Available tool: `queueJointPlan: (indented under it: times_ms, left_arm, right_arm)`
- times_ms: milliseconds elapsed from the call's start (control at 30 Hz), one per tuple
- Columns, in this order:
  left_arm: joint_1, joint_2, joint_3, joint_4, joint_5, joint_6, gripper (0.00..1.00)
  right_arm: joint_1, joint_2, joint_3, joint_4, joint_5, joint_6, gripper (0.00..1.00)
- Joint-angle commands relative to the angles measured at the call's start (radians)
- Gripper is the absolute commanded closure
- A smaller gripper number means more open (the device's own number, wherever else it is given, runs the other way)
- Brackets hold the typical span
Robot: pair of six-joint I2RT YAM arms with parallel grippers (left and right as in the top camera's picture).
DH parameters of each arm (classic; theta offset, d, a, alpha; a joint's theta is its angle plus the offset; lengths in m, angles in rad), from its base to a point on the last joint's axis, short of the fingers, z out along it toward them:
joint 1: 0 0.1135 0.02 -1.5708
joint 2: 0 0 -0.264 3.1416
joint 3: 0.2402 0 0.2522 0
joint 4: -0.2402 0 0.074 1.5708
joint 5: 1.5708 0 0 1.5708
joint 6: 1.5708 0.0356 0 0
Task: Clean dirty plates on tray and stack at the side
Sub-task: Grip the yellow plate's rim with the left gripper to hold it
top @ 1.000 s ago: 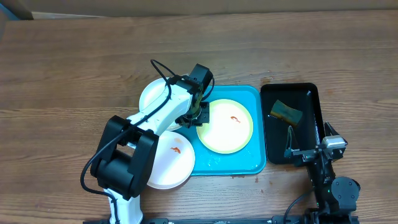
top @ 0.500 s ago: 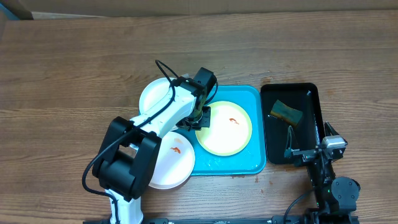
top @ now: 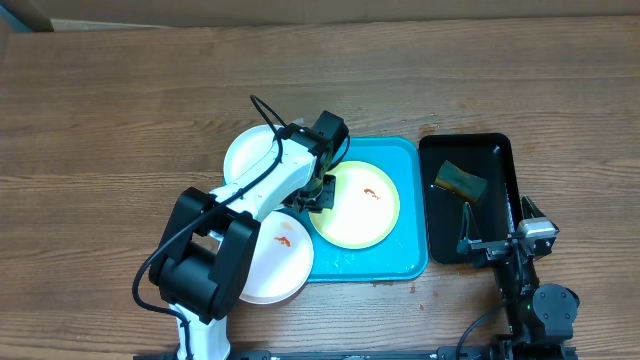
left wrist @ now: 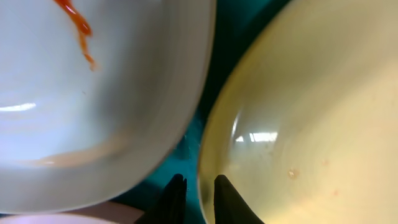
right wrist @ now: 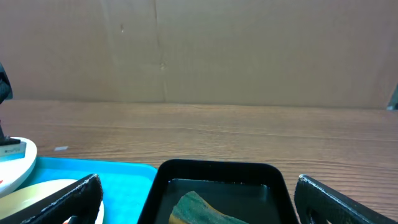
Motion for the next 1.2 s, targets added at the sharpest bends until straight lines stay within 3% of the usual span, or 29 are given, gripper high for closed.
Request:
queueJointPlan:
  times_ms: [0, 33, 300, 467, 533, 867, 1167]
  left_arm:
    - [-0.002, 0.010, -0.006, -0.007, 0.092, 0.015, 0.90]
    - [-0.002, 0.010, -0.006, -0.005, 0.094, 0.015, 0.96]
    - [-0.002, 0.010, -0.006, 0.055, -0.030, 0.030, 0.95]
    - [-0.002, 0.010, -0.006, 0.057, -0.032, 0.029, 0.64]
    - [-0.003, 0.010, -0.006, 0.041, -0.013, 0.029, 0.60]
    - [-0.003, 0.010, -0.006, 0.013, 0.091, -0.002, 0.85]
    - [-0.003, 0.010, -0.006, 0.011, 0.090, -0.063, 0.84]
  right_arm:
    - [0.007, -0.010, -0.010, 0.005, 0.008, -0.003, 0.00]
    - [0.007, -0.010, -0.010, 0.005, 0.008, -0.003, 0.00]
    - [0.007, -0.010, -0.010, 0.005, 0.008, -0.003, 0.00]
    - [0.007, -0.010, -0.010, 0.005, 0.008, -0.003, 0.00]
    - [0.007, -0.010, -0.010, 0.005, 0.008, -0.003, 0.00]
    - [0.007, -0.010, -0.010, 0.005, 0.008, -0.003, 0.00]
    - [0.007, -0.010, -0.010, 0.005, 0.008, -0.003, 0.00]
